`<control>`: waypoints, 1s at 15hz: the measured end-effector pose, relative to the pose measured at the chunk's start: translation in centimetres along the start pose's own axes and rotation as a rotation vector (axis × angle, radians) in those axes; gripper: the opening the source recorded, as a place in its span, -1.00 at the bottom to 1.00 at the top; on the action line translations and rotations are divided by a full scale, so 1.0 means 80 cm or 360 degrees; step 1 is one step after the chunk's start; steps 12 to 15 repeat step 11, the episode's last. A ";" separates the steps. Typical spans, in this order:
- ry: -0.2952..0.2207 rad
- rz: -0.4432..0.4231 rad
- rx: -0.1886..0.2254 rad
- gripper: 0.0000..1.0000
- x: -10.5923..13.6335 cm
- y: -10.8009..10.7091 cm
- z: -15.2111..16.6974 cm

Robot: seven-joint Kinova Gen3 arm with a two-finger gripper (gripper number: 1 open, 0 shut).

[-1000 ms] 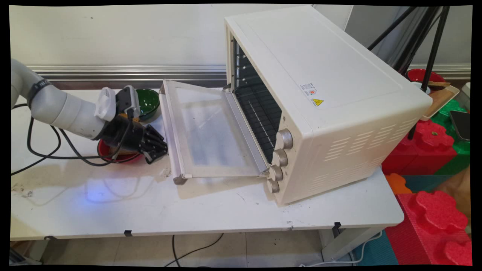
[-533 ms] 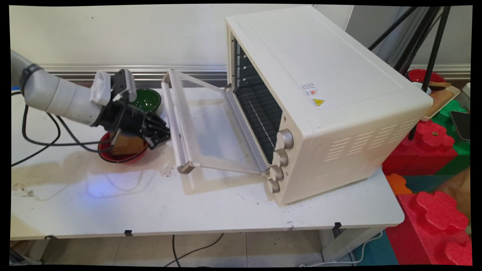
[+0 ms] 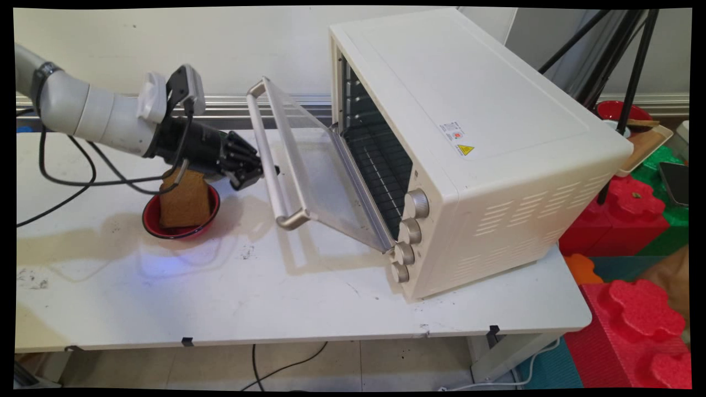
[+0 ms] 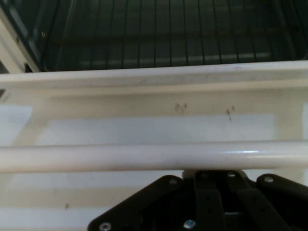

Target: Close the oven

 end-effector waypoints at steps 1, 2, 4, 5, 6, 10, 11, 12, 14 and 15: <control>0.0018 0.0005 0.0003 -1.00 0.006 -0.002 0.001; 0.0033 0.0008 0.0005 -1.00 0.011 -0.004 0.001; 0.0061 0.0015 0.0010 -1.00 0.021 -0.008 0.002; 0.0087 0.0027 0.0011 -1.00 0.031 -0.012 0.005; 0.0116 0.0043 0.0014 -1.00 0.041 -0.016 0.007; 0.0170 0.0070 0.0019 -1.00 0.062 -0.026 0.012; 0.0179 0.0074 0.0020 -1.00 0.066 -0.028 0.013; 0.0179 0.0074 0.0020 -1.00 0.066 -0.028 0.013; 0.0179 0.0074 0.0020 -1.00 0.066 -0.028 0.013; 0.0179 0.0074 0.0020 -1.00 0.066 -0.028 0.013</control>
